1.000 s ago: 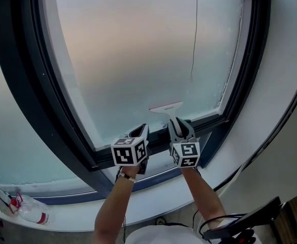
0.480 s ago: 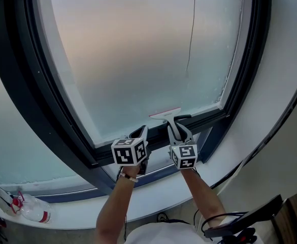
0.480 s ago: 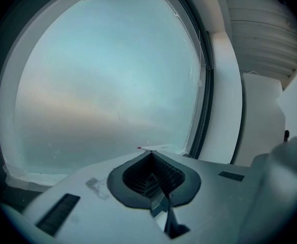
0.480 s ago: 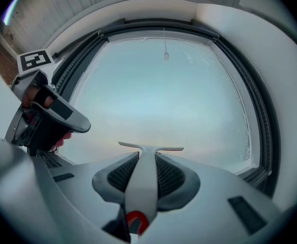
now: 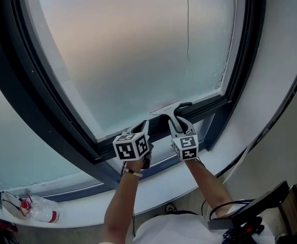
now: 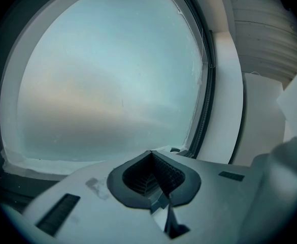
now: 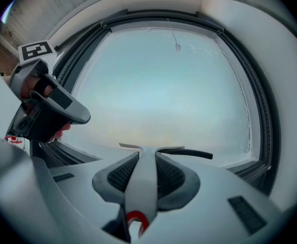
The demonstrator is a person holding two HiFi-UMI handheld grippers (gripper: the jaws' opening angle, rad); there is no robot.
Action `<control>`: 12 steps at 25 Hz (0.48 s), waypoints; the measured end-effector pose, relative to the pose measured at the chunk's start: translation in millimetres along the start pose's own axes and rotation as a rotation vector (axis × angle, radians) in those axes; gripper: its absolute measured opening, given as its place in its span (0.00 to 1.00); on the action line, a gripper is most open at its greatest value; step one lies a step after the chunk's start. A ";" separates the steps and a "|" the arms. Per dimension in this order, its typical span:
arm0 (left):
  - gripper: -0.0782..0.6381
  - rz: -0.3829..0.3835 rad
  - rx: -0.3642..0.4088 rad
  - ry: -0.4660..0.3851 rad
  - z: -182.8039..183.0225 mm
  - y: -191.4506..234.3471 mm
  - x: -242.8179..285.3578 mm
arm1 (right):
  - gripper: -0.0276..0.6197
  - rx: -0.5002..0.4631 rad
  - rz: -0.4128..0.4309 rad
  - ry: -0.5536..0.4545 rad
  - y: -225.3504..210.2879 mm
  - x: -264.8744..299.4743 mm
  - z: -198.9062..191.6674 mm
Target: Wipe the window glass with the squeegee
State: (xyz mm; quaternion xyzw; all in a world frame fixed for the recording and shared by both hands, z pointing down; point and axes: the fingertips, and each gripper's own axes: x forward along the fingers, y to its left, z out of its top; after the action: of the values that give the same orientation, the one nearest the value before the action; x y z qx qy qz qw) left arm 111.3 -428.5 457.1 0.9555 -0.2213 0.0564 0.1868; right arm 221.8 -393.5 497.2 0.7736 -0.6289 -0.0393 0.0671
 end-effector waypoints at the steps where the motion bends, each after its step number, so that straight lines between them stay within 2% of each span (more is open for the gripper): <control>1: 0.11 0.003 -0.004 0.002 -1.3 2.1 -1.1 | 0.18 0.001 0.000 0.005 0.7 -0.1 -1.5; 7: 0.11 0.018 -0.014 -0.015 3.2 11.8 -8.3 | 0.18 0.000 0.002 -0.010 2.2 3.1 6.1; 9: 0.11 0.016 -0.004 -0.030 7.7 7.6 -13.9 | 0.18 -0.011 -0.001 -0.059 3.4 -3.1 25.8; 12: 0.11 0.022 0.039 -0.044 16.7 0.5 -31.2 | 0.18 -0.026 -0.003 -0.181 8.7 -16.9 79.0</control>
State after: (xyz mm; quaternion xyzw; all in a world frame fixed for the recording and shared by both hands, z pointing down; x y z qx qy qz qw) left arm 83.5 -422.8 435.9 0.9575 -0.2347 0.0418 0.1624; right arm 198.4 -383.0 420.1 0.7669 -0.6306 -0.1173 0.0198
